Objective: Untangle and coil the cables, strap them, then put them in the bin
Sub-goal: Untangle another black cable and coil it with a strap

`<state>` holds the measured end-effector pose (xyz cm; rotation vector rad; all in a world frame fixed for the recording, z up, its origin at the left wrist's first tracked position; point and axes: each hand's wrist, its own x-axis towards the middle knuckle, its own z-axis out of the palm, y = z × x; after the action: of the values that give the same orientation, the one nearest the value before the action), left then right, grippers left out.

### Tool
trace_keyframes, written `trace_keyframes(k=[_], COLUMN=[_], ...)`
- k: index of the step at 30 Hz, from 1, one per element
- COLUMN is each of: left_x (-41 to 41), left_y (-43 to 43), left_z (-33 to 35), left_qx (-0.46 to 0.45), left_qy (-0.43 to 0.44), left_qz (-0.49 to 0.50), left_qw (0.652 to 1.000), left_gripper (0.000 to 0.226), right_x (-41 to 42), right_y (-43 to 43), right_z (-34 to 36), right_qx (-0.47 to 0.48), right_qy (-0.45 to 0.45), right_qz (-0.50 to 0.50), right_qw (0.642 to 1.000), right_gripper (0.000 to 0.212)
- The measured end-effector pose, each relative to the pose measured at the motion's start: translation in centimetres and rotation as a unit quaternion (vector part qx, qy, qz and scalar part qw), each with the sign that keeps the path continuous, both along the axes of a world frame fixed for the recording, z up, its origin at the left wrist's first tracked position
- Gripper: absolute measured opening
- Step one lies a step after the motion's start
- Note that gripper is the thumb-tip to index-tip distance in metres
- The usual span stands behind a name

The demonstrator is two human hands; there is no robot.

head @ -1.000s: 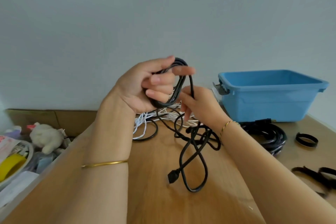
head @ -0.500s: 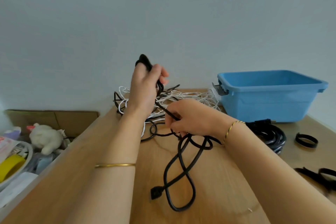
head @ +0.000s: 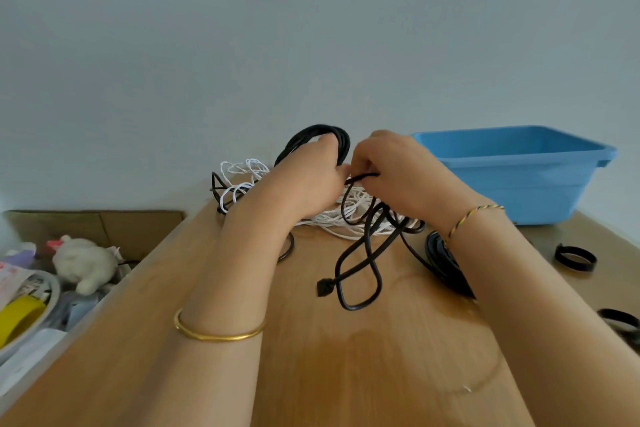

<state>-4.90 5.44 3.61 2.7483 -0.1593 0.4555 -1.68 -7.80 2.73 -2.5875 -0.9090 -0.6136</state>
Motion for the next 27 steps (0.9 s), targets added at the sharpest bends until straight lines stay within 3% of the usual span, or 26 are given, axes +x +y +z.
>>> trace_keyframes(k=[3, 6, 8, 12, 16, 23, 27], left_x=[-0.3, -0.4, -0.1, -0.2, 0.4, 0.9, 0.6], left_y=[0.3, 0.6, 0.9, 2.6, 4.8, 5.2, 5.4], left_z=[0.1, -0.2, -0.4, 0.0, 0.0, 0.4, 1.0], left_qx=[-0.046, 0.041, 0.048, -0.087, -0.239, -0.348, -0.381], left_qy=[0.041, 0.032, 0.024, -0.003, -0.111, -0.273, -0.351], left_qz=[-0.027, -0.020, -0.009, 0.014, 0.069, 0.121, 0.126], left_qw=[0.998, 0.998, 0.999, 0.996, 0.962, 0.889, 0.846], left_gripper=[0.021, 0.022, 0.027, 0.039, 0.040, 0.027, 0.024], right_x=[0.2, 0.2, 0.8, 2.3, 2.9, 3.4, 3.7], right_y=[-0.1, 0.0, -0.5, -2.8, -4.5, -4.2, -3.8], right_z=[-0.3, -0.4, -0.5, -0.8, -1.5, -3.2, -4.8], right_qx=[0.023, 0.032, 0.023, 0.053, 0.134, 0.084, 0.278], right_qy=[-0.025, -0.025, -0.037, -0.021, 0.051, 0.207, 0.326], right_qz=[0.001, 0.028, 0.019, -0.005, -0.024, -0.054, -0.052], right_qw=[0.999, 0.999, 0.999, 0.998, 0.989, 0.973, 0.902], right_gripper=[0.012, 0.018, 0.022, 0.012, 0.012, 0.005, 0.008])
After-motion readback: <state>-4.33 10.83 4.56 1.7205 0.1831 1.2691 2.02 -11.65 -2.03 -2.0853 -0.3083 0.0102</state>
